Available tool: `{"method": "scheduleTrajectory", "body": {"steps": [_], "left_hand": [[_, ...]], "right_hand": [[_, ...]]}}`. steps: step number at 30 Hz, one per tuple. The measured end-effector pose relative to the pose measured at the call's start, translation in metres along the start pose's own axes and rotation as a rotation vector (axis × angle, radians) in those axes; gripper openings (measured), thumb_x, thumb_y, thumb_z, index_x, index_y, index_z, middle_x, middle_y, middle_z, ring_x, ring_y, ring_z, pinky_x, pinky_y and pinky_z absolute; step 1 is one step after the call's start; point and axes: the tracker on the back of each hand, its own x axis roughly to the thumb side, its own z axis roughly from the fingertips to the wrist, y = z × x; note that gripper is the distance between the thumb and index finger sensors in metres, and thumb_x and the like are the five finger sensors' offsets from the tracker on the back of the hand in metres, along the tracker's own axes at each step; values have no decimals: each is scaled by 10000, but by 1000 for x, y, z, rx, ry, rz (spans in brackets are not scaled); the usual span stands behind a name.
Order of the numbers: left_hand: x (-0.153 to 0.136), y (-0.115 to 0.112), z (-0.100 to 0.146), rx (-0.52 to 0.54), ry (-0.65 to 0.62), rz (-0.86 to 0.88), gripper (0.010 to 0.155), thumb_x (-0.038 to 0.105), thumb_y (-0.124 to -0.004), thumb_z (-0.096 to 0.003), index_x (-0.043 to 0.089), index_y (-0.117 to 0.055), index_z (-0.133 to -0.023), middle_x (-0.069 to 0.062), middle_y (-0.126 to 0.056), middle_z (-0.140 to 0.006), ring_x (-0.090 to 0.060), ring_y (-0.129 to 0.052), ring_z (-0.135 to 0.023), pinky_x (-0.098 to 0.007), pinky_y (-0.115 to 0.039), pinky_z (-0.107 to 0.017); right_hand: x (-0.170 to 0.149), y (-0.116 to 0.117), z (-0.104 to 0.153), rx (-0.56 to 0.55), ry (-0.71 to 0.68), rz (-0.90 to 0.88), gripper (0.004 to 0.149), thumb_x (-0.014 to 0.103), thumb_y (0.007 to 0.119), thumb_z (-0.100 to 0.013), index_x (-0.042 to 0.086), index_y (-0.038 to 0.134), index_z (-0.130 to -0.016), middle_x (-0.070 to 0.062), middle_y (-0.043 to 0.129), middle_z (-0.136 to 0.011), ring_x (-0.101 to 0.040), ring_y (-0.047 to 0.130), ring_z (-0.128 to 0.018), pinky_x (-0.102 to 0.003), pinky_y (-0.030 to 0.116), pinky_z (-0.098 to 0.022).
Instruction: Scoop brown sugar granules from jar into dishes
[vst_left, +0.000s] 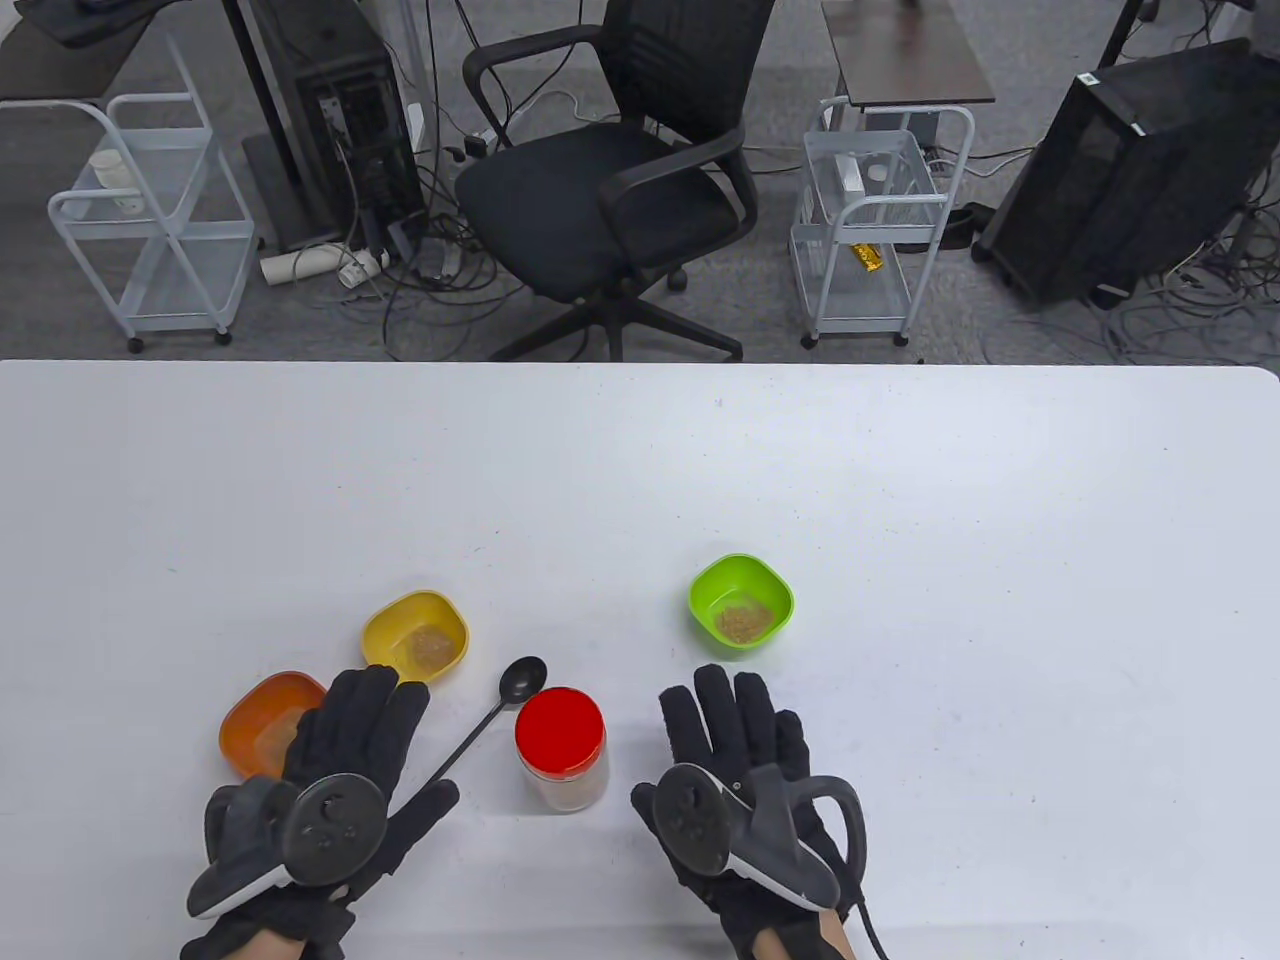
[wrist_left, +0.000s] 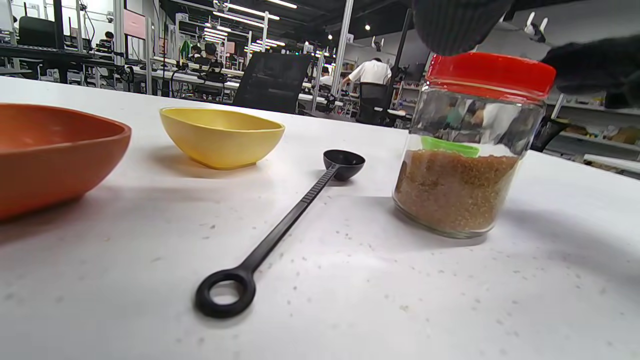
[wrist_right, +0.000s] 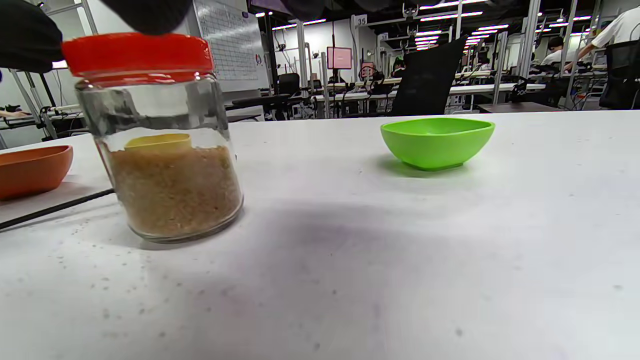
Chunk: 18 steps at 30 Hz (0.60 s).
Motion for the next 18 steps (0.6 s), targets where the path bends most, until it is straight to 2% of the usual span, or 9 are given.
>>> {"method": "scheduleTrajectory", "body": {"steps": [2, 7, 18], "left_hand": [[-3, -5, -2, 15, 12, 37, 887, 583, -675, -609, 102, -243, -1216, -248, -206, -1279, -521, -261, -1209, -696, -364, -818], [-2, -13, -8, -41, 26, -7, 890, 587, -667, -613, 107, -221, -1215, -240, -193, -1280, -509, -245, -1213, -694, -348, -821], [1, -17, -7, -68, 36, -52, 910, 608, -657, -604, 114, -197, -1215, -242, -164, -1277, -511, -206, -1204, -695, -329, -814]], "right_hand": [[-5, 9, 1, -68, 6, -24, 810, 581, 572, -529, 124, 332, -1153, -199, 245, -1247, -555, 266, -1088, -727, 377, -748], [-13, 10, 2, -99, 28, -41, 808, 579, 583, -527, 126, 338, -1150, -194, 264, -1246, -543, 285, -1092, -724, 383, -749], [-12, 18, 5, -46, 32, -7, 821, 590, 589, -521, 127, 332, -1149, -198, 259, -1243, -541, 290, -1091, -722, 383, -749]]}}
